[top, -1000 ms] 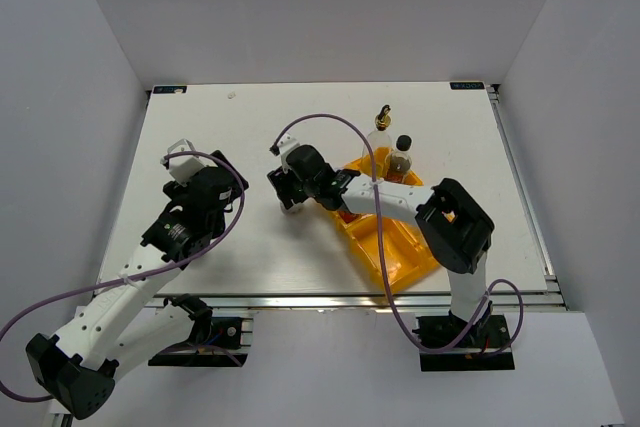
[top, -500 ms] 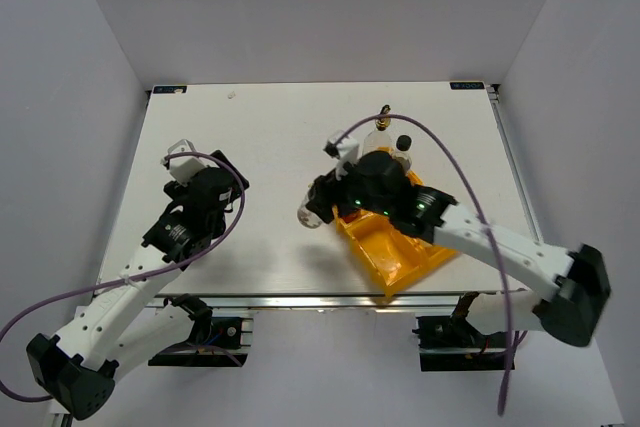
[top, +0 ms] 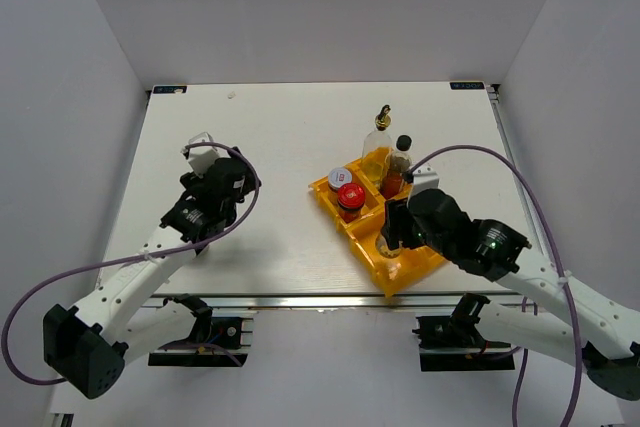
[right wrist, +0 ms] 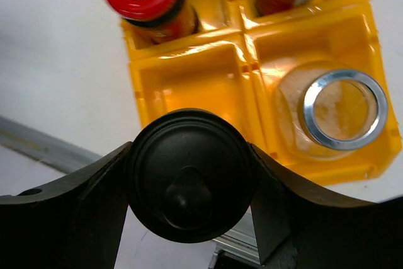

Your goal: Organize the condiment bottles

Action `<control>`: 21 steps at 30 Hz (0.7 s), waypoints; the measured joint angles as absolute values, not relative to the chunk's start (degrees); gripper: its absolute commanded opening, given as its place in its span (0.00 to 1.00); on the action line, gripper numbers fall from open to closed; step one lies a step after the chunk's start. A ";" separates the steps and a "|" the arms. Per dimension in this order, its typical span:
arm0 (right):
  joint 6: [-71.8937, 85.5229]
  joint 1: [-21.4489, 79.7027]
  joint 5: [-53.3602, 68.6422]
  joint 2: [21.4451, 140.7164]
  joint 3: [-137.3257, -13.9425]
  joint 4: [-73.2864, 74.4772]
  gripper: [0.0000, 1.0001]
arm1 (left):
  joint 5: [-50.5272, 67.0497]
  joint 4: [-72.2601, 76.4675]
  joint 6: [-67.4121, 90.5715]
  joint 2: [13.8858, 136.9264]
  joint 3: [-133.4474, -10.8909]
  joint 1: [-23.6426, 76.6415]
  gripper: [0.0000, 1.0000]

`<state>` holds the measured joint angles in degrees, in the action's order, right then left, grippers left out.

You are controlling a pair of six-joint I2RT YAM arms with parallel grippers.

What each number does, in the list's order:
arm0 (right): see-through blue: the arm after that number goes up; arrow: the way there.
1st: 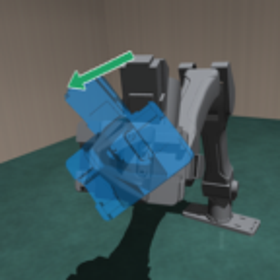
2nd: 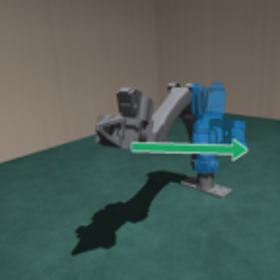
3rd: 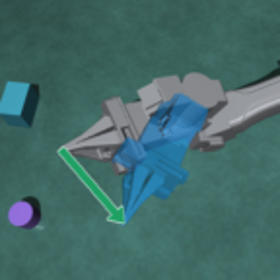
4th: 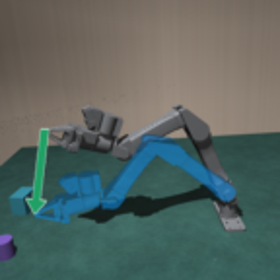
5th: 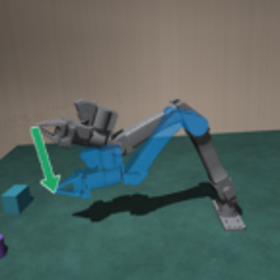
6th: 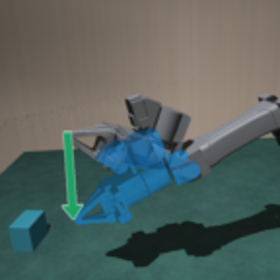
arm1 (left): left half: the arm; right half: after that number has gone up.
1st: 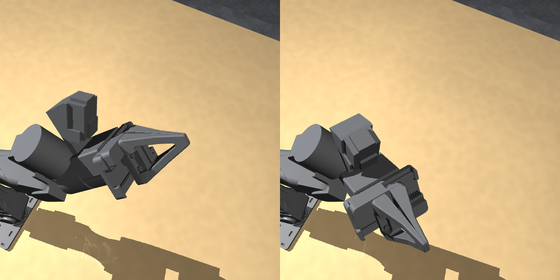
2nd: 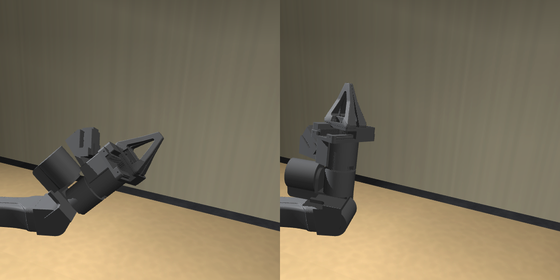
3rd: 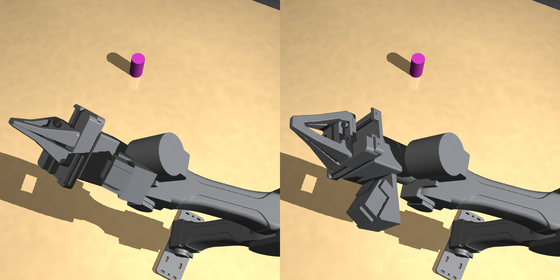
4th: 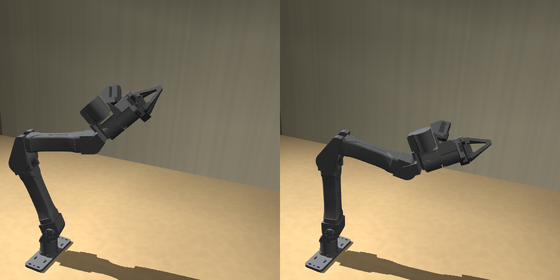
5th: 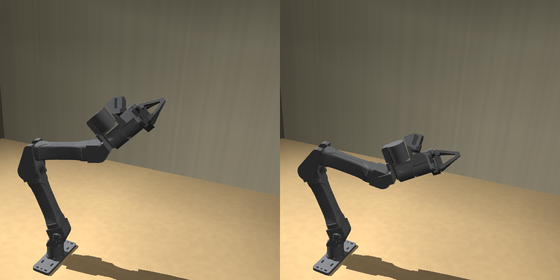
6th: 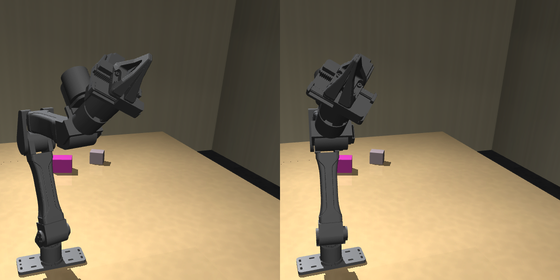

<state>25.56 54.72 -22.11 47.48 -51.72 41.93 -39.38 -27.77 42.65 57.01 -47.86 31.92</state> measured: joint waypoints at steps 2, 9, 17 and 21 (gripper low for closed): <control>26.72 54.72 -24.53 47.79 -50.41 42.57 0.10 | -38.54 -27.77 42.44 57.89 -47.86 31.64 0.98; 27.18 54.70 -29.02 54.08 -46.48 37.69 0.09 | -36.58 -27.79 42.28 58.57 -48.10 30.79 0.98; 24.93 54.70 -29.26 59.37 -43.46 25.06 0.17 | -36.51 -29.58 44.07 58.61 -49.34 30.48 0.98; 24.40 54.65 -29.21 59.90 -39.31 19.16 0.22 | -36.45 -31.33 45.82 58.89 -50.76 30.48 0.98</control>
